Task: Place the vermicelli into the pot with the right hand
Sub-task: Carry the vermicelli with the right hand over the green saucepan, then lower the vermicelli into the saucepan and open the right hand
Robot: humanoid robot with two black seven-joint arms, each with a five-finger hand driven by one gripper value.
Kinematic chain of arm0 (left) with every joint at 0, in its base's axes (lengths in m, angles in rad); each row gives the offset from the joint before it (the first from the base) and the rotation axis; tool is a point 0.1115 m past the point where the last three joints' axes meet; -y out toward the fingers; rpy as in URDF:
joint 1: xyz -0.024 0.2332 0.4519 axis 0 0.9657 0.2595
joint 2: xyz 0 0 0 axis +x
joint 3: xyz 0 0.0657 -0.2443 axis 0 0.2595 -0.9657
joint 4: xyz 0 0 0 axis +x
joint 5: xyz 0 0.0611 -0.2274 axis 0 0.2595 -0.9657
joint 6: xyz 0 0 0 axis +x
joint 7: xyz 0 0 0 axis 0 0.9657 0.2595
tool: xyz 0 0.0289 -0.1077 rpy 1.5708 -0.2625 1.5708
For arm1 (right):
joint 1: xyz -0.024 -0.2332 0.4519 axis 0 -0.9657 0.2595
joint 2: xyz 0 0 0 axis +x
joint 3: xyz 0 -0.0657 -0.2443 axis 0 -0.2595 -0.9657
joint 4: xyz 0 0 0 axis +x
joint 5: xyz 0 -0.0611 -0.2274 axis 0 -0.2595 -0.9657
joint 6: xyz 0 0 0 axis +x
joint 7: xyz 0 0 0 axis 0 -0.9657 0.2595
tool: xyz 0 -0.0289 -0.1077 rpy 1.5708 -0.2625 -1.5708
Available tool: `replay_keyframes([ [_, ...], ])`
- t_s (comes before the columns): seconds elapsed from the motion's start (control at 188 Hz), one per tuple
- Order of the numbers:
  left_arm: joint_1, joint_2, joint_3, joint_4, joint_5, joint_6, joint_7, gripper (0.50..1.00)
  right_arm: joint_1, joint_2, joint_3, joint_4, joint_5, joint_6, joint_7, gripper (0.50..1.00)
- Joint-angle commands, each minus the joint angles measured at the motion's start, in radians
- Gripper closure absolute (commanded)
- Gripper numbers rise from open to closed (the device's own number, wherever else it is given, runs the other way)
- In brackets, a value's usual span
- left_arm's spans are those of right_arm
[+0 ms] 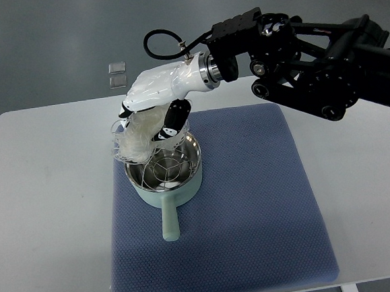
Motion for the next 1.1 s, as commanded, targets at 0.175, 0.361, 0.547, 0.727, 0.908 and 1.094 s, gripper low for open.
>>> replay_keyframes([
  [0.175, 0.0, 0.0, 0.0, -0.001, 0.001, 0.0, 0.0, 0.5, -0.056, 0.066, -0.007, -0.084, -0.008, -0.015, -0.002, 0.963],
  [0.361, 0.0, 0.0, 0.0, -0.001, -0.001, 0.0, 0.0, 0.5, -0.111, 0.066, -0.007, -0.129, -0.012, -0.033, -0.016, 0.932],
  [0.547, 0.0, 0.0, 0.0, -0.001, -0.001, 0.0, 0.0, 0.5, -0.14, 0.091, -0.007, -0.141, -0.015, -0.05, -0.024, 0.85],
  [0.727, 0.0, 0.0, 0.0, 0.001, 0.001, 0.0, 0.0, 0.5, -0.151, 0.095, -0.007, -0.15, -0.014, -0.056, -0.024, 0.74],
  [0.908, 0.0, 0.0, 0.0, -0.001, -0.001, 0.0, 0.0, 0.5, -0.157, 0.089, -0.007, -0.15, -0.009, -0.056, -0.022, 0.679],
  [1.094, 0.0, 0.0, 0.0, 0.001, -0.001, 0.0, 0.0, 0.5, -0.154, 0.075, 0.005, -0.147, 0.003, -0.053, -0.022, 0.601],
])
